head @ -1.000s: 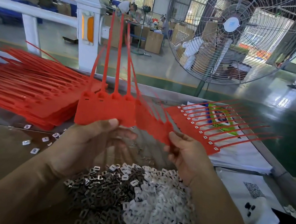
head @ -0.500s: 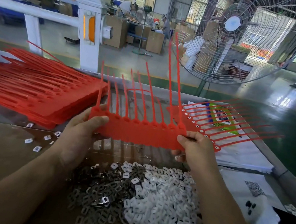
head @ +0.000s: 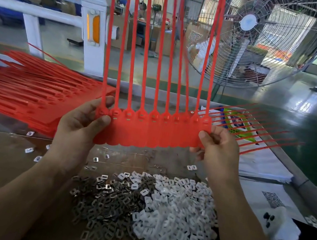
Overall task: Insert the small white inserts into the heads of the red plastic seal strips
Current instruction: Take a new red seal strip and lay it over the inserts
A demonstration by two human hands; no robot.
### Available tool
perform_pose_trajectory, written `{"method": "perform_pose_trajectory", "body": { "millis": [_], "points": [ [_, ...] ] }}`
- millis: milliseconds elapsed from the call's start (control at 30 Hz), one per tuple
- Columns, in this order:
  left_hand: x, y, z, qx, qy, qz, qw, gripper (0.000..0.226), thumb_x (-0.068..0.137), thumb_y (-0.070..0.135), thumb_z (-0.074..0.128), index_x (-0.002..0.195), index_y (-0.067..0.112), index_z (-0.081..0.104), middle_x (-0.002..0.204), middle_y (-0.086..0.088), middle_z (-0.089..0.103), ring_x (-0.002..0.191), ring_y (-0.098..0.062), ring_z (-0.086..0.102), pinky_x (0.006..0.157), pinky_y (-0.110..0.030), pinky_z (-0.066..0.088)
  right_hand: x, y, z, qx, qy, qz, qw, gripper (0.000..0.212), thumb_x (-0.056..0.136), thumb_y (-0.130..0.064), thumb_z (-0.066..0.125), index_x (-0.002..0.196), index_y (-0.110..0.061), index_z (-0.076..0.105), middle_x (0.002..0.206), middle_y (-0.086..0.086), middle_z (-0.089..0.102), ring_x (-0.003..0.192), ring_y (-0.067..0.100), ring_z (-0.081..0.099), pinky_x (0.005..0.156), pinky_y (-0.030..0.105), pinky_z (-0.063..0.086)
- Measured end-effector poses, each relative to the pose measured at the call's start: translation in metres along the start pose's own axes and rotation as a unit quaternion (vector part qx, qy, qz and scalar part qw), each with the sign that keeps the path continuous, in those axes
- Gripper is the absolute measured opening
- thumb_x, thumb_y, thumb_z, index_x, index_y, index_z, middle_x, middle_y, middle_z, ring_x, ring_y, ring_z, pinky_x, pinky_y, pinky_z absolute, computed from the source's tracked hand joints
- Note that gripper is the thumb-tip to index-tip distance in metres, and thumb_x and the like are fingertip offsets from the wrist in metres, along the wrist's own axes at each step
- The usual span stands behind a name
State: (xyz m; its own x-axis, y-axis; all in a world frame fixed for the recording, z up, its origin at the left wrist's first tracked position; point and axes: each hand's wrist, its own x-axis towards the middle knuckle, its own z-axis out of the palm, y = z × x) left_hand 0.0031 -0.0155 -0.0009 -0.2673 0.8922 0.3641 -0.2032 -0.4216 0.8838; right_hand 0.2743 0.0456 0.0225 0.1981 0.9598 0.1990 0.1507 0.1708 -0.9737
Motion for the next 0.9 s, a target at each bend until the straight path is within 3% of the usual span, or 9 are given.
{"method": "perform_pose_trajectory", "body": {
  "millis": [67,167,233,333,400,500,600,767,900],
  "points": [
    [0.0,-0.002,-0.001,0.026,0.0,0.002,1.0,0.038,0.096,0.004,0.06,0.13,0.019,0.066,0.121,-0.013,0.07,0.101,-0.026,0.064,0.086,-0.044,0.054,0.0,0.001,0.0,-0.019,-0.001,0.0,1.0,0.008,0.102,-0.007,0.061,0.107,-0.011,0.067,0.091,0.008,0.075,0.055,0.014,0.069,0.043,0.019,0.047],
    [-0.001,-0.007,-0.002,0.061,0.028,-0.006,0.998,0.038,0.096,0.001,0.059,0.119,0.028,0.072,0.101,-0.001,0.076,0.084,-0.015,0.069,0.066,-0.029,0.058,0.001,0.004,0.0,-0.042,-0.004,0.014,0.999,0.008,0.102,-0.009,0.063,0.105,-0.015,0.066,0.095,0.006,0.075,0.057,0.015,0.072,0.044,0.019,0.048],
    [0.0,-0.011,-0.003,0.096,0.058,-0.02,0.993,0.038,0.096,0.001,0.061,0.113,0.031,0.074,0.089,0.005,0.076,0.076,-0.01,0.07,0.061,-0.021,0.055,0.001,0.006,0.0,-0.049,-0.007,0.034,0.998,0.009,0.101,-0.01,0.064,0.103,-0.019,0.064,0.096,0.004,0.075,0.055,0.015,0.072,0.042,0.019,0.048],
    [0.001,-0.017,-0.003,0.148,0.075,-0.05,0.985,0.036,0.095,0.001,0.063,0.119,0.026,0.071,0.086,0.01,0.076,0.079,-0.006,0.071,0.065,-0.015,0.054,0.003,0.01,-0.002,-0.072,-0.019,0.071,0.995,0.009,0.099,-0.011,0.066,0.104,-0.018,0.065,0.093,0.004,0.076,0.055,0.019,0.073,0.04,0.024,0.047],
    [0.001,-0.019,-0.003,0.207,0.076,-0.061,0.973,0.036,0.095,0.004,0.065,0.125,0.023,0.069,0.093,0.009,0.077,0.086,-0.004,0.073,0.07,-0.012,0.054,0.003,0.014,-0.004,-0.086,-0.031,0.098,0.991,0.009,0.098,-0.011,0.067,0.103,-0.018,0.065,0.08,0.001,0.078,0.058,0.02,0.075,0.039,0.024,0.046],
    [0.0,-0.019,-0.004,0.311,0.055,-0.068,0.946,0.042,0.092,0.011,0.071,0.132,0.021,0.065,0.102,0.007,0.076,0.093,-0.004,0.072,0.083,-0.022,0.057,0.004,0.015,-0.007,-0.118,-0.049,0.12,0.985,0.009,0.097,-0.011,0.068,0.099,-0.02,0.064,0.073,0.0,0.077,0.057,0.02,0.075,0.042,0.028,0.051],
    [-0.001,-0.018,-0.006,0.436,0.022,-0.065,0.897,0.048,0.086,0.018,0.077,0.131,0.03,0.064,0.104,0.011,0.072,0.096,-0.009,0.069,0.091,-0.033,0.053,0.006,0.016,-0.012,-0.175,-0.049,0.108,0.977,0.006,0.093,-0.017,0.074,0.091,-0.019,0.068,0.064,-0.002,0.074,0.052,0.02,0.073,0.06,0.043,0.063],
    [-0.002,-0.014,-0.009,0.518,0.01,-0.075,0.852,0.052,0.08,0.027,0.082,0.128,0.032,0.064,0.09,0.023,0.063,0.09,-0.013,0.065,0.086,-0.032,0.048,0.007,0.014,-0.021,-0.321,-0.076,0.082,0.94,0.018,0.087,-0.032,0.081,0.078,-0.022,0.07,0.077,0.0,0.072,0.073,0.021,0.069,0.077,0.04,0.058],
    [-0.004,-0.009,-0.008,0.546,-0.022,-0.11,0.831,0.05,0.08,0.034,0.082,0.126,0.034,0.064,0.096,0.017,0.068,0.095,-0.016,0.066,0.099,-0.043,0.048,0.011,0.01,-0.029,-0.394,-0.111,0.118,0.905,0.022,0.085,-0.036,0.083,0.08,-0.017,0.072,0.081,0.001,0.07,0.076,0.018,0.065,0.075,0.036,0.05]
  ]
}}
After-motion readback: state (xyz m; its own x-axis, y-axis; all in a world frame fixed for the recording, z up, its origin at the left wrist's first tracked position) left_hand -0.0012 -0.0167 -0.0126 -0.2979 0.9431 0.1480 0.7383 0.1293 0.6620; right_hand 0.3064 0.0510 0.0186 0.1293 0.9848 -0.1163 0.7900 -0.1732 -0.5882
